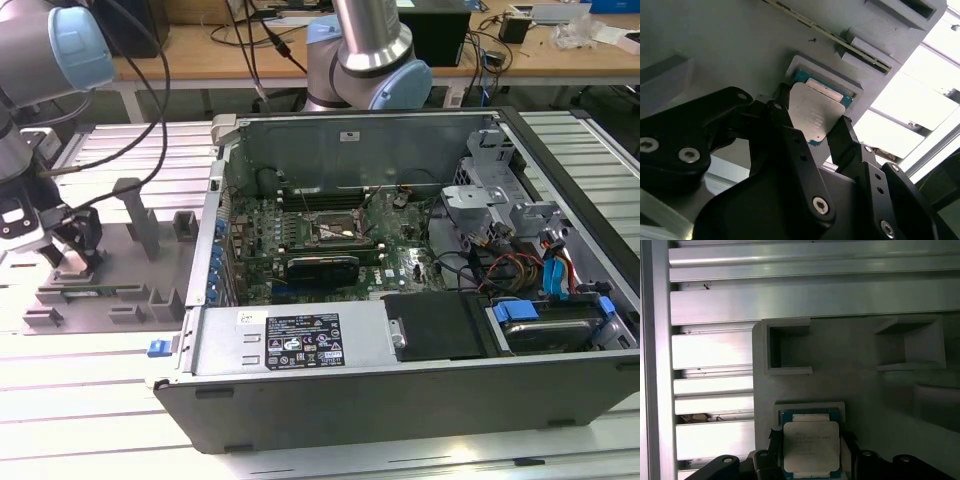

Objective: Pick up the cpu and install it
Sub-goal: 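Pick up the cpu and move it towards the insertion slot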

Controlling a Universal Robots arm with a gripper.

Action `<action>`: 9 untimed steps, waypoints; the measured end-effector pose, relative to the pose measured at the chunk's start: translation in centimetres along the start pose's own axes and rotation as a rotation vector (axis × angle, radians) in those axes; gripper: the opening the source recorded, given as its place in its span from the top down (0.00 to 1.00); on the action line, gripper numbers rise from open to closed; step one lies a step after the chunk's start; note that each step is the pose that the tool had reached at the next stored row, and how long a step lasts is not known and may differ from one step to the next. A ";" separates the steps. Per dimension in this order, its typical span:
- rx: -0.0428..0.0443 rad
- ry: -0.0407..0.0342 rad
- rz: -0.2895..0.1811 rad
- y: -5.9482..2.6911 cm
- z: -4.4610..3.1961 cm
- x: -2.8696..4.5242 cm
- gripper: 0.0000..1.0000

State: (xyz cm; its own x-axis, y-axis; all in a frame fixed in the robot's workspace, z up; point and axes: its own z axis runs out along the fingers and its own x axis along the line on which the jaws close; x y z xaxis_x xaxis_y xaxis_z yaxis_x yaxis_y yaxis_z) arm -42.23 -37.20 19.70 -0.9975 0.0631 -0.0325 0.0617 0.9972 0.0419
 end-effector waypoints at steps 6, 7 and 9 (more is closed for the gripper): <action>0.0000 0.0000 0.000 0.10 -2.31 -0.09 0.45; 0.0000 0.0000 0.000 0.11 -2.57 -0.10 0.45; 0.0000 0.0000 0.000 0.13 -3.18 -0.12 0.45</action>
State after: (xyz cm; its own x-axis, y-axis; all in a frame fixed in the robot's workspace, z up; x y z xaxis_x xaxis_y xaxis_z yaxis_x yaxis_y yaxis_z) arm -42.21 -37.19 22.88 -0.9975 0.0631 -0.0324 0.0617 0.9972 0.0419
